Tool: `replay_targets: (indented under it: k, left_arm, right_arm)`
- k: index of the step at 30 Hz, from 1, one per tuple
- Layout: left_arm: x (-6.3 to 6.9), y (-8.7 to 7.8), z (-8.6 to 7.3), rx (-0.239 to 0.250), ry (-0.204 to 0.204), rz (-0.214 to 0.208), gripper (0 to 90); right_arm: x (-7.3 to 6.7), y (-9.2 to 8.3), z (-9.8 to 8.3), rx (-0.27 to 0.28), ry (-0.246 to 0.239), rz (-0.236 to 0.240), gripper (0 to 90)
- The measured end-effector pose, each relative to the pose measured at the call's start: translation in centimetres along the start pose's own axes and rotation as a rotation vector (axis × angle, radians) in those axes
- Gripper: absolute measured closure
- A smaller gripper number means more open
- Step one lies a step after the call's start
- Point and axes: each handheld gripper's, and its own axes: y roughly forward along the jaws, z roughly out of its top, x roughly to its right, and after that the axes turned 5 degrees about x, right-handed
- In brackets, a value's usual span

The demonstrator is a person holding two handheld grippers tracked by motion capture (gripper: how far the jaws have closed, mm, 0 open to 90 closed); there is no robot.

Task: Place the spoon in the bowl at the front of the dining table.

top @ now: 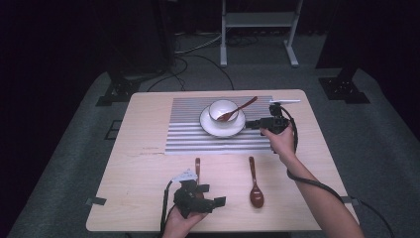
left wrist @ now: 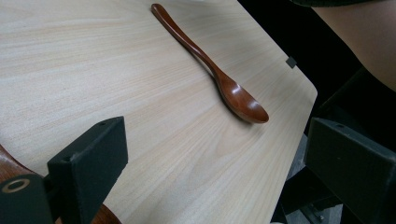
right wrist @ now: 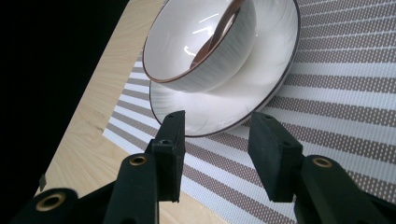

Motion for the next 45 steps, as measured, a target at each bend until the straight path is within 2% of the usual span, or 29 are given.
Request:
replay_targets:
  k: [18, 45]
  left_arm:
    - [-0.1, -0.1, 0.0, 0.004, -0.002, 0.005, 5.3]
    - [-0.3, -0.2, 0.0, 0.002, -0.002, 0.010, 5.2]
  right_arm:
    - [1.4, -0.5, -2.5, -0.039, 0.018, 0.035, 53.8]
    - [1.5, -1.7, -5.4, -0.077, -0.002, 0.086, 52.6]
